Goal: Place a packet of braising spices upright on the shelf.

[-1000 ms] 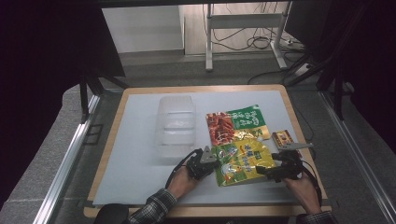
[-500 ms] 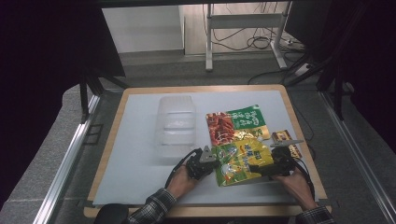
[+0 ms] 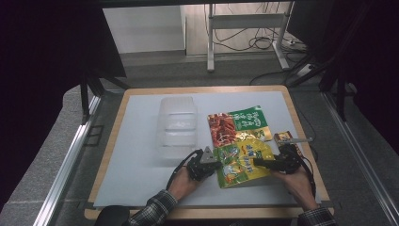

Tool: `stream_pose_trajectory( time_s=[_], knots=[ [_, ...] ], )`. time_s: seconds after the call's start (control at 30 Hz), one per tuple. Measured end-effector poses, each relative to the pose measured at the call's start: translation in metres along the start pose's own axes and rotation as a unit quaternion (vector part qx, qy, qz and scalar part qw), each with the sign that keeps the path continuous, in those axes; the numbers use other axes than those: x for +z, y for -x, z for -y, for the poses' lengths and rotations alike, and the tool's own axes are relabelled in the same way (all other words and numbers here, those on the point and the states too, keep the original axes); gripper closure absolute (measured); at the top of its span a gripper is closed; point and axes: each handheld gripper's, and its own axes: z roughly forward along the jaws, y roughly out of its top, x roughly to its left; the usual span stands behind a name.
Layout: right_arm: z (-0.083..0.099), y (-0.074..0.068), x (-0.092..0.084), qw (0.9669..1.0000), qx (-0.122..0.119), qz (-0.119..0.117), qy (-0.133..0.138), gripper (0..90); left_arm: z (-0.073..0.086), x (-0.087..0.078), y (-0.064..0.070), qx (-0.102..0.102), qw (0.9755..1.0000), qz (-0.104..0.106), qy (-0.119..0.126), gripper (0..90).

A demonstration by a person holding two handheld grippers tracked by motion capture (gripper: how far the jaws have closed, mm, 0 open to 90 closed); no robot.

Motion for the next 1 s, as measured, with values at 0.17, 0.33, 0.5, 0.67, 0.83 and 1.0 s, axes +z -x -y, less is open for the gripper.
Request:
stream_pose_trajectory(
  time_s=[0.17, 0.33, 0.5, 0.67, 0.83, 1.0],
  knots=[
    [-0.003, -0.005, -0.003, 0.9998, -0.009, -0.001, 0.016, 69.5, 0.001, -0.002, 0.001, -0.007, 0.9998, -0.015, 0.008, 83.2],
    [-0.002, -0.005, -0.006, 0.9997, 0.001, -0.003, 0.023, 84.2, 0.003, -0.007, 0.002, 0.004, 0.9996, -0.028, 0.007, 70.8],
    [-0.005, -0.01, -0.009, 0.9995, -0.005, -0.003, 0.031, 88.6, 0.002, -0.024, -0.001, -0.006, 0.9997, -0.016, 0.017, 57.6],
    [-0.006, -0.015, -0.01, 0.9993, -0.011, 0.001, 0.036, 88.7, 0.005, -0.04, 0.003, -0.017, 0.9993, -0.009, 0.033, 43.2],
    [-0.009, -0.019, -0.012, 0.999, -0.022, -0.001, 0.04, 88.7, 0.015, -0.047, 0.007, -0.022, 0.9991, -0.009, 0.036, 32.4],
    [-0.013, -0.021, -0.015, 0.9988, -0.023, -0.015, 0.04, 88.5, 0.021, -0.053, 0.009, -0.03, 0.9988, -0.016, 0.037, 23.2]
  ],
)
